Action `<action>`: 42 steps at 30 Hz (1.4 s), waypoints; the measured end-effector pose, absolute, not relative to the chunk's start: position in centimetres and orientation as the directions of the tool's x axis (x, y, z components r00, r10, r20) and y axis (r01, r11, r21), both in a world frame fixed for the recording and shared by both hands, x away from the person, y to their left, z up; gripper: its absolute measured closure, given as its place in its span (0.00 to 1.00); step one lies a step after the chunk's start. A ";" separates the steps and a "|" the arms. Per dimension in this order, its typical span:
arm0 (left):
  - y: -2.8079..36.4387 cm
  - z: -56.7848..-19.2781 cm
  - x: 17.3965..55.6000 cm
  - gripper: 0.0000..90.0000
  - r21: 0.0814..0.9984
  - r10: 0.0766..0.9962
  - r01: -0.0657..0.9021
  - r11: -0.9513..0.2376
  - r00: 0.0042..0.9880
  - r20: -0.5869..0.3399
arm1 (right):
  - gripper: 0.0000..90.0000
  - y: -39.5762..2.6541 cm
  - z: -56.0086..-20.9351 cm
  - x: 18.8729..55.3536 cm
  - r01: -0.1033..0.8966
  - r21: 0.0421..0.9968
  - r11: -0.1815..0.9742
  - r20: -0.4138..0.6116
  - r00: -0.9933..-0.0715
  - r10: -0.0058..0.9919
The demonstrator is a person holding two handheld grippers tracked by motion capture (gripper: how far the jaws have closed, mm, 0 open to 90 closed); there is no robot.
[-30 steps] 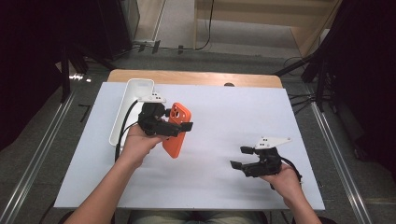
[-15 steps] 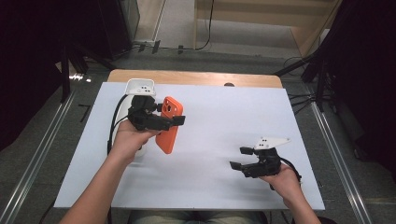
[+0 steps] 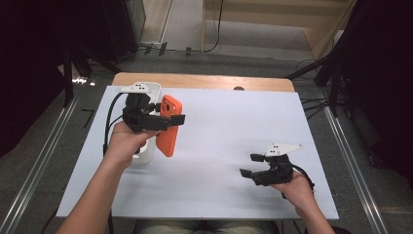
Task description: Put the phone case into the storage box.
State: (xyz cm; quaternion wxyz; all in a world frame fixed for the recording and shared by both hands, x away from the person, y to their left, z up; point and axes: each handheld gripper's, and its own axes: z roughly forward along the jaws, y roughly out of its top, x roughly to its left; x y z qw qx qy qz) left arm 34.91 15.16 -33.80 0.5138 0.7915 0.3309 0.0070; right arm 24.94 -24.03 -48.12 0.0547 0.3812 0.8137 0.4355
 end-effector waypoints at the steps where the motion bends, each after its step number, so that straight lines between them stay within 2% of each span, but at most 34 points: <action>1: 15.3 -33.7 34.9 0.17 0.818 0.533 0.517 -0.252 0.780 -0.329 | 0.26 -24.0 -48.1 24.9 0.573 0.750 0.331 0.243 -0.704 0.667; 14: 17.3 -32.2 35.0 0.17 0.829 0.563 0.517 -0.213 0.758 -0.328 | 0.26 -24.0 -48.1 24.9 0.578 0.744 0.334 0.247 -0.703 0.666; 30: 20.7 -31.7 35.6 0.17 0.838 0.647 0.525 -0.150 0.692 -0.318 | 0.26 -23.9 -48.2 24.9 0.574 0.745 0.340 0.242 -0.708 0.664; 42: 21.7 -31.9 36.3 0.17 0.849 0.752 0.519 -0.100 0.598 -0.278 | 0.26 -23.8 -48.2 24.9 0.574 0.745 0.340 0.242 -0.707 0.665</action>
